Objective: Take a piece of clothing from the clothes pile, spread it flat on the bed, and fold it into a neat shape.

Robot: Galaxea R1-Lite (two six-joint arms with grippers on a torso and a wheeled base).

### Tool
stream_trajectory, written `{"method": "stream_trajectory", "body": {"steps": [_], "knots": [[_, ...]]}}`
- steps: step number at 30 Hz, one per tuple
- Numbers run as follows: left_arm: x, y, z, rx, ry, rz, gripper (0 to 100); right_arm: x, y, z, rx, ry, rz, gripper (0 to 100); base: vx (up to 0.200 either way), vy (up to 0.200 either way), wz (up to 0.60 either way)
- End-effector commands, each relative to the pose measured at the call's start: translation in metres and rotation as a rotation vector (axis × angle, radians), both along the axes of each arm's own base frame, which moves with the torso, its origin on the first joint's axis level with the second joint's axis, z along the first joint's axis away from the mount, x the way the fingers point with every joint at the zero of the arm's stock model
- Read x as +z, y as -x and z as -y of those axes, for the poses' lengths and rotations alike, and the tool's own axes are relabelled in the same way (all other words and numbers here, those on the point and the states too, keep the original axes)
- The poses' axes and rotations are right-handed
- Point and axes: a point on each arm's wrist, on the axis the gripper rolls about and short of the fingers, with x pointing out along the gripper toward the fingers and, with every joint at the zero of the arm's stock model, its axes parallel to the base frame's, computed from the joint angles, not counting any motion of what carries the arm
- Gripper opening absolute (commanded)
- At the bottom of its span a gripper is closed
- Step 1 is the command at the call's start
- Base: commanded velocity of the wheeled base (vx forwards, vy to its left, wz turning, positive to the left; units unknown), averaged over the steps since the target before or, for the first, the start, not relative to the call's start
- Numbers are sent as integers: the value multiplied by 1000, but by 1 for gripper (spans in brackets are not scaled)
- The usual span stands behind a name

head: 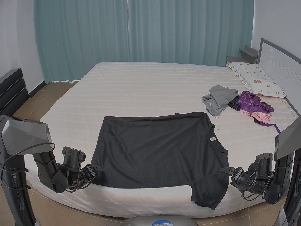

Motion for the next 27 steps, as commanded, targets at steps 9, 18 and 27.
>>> {"method": "stream_trajectory", "body": {"steps": [9, 18, 27], "knots": [[-9, 11, -5, 23, -65, -51, 0, -2, 3, 1, -3, 1, -13, 100, 0, 0, 0], [-5, 24, -10, 17, -79, -70, 0, -2, 3, 1, -2, 7, -14, 100, 0, 0, 0], [-6, 23, -8, 13, -63, -65, 0, -13, 3, 6, 30, 79, -39, 100, 0, 0, 0]]}}
